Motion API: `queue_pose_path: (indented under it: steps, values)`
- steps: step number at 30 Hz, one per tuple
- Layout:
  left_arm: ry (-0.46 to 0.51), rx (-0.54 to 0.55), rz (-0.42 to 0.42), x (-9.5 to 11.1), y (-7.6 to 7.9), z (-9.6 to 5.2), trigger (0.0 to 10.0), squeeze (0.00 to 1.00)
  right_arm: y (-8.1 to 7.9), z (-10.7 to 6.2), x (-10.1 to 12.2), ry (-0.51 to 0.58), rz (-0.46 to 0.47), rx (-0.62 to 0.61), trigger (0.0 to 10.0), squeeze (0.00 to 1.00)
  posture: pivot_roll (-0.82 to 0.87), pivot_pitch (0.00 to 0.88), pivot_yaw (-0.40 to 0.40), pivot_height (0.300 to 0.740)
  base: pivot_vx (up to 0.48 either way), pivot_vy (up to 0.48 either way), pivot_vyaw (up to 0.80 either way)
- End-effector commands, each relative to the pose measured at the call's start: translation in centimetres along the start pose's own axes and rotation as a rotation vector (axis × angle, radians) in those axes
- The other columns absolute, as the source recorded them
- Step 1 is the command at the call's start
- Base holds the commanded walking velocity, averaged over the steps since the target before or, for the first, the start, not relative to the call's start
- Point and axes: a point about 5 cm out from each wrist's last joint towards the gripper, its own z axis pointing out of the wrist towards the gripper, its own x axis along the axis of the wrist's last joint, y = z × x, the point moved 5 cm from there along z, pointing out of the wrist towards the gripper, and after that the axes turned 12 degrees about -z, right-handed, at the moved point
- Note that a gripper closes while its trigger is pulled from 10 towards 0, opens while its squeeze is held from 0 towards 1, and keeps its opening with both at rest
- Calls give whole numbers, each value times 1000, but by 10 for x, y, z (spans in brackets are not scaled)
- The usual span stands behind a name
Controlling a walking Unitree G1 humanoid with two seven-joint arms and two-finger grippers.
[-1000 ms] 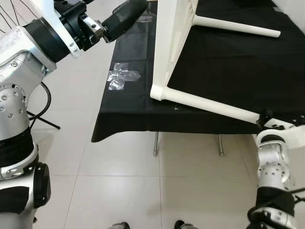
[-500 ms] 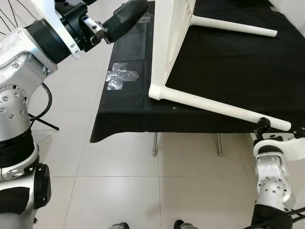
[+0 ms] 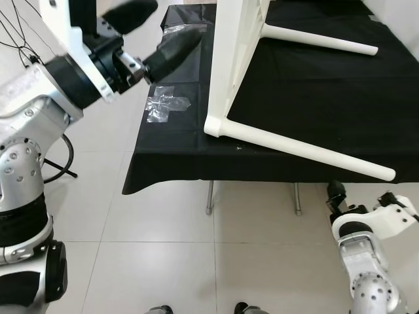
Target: Building children table
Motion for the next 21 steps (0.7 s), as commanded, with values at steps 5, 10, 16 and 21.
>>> queue_pose_path:
  steps: [5, 10, 16, 21]
  values:
    - [-48, 34, -108, -53, 22, -15, 10000, 0, -48, -14, -1, 47, -275, 246, 10000, 0, -10, 174, -27, 740, 0, 0, 0]
    - [-132, 160, -176, -109, 38, -33, 10000, 0, -77, -20, -10, 86, -438, 375, 10000, 0, -3, 149, -28, 740, 0, 0, 0]
    - [-217, 321, -213, -151, 35, -59, 10000, 0, -85, -21, -17, 98, -504, 404, 10000, 0, 2, 124, -26, 740, 0, 0, 0]
    - [-433, 555, -122, -204, 13, -116, 10000, 0, -80, -23, -29, 94, -605, 392, 10000, 0, 1, 104, -22, 740, 0, 0, 0]
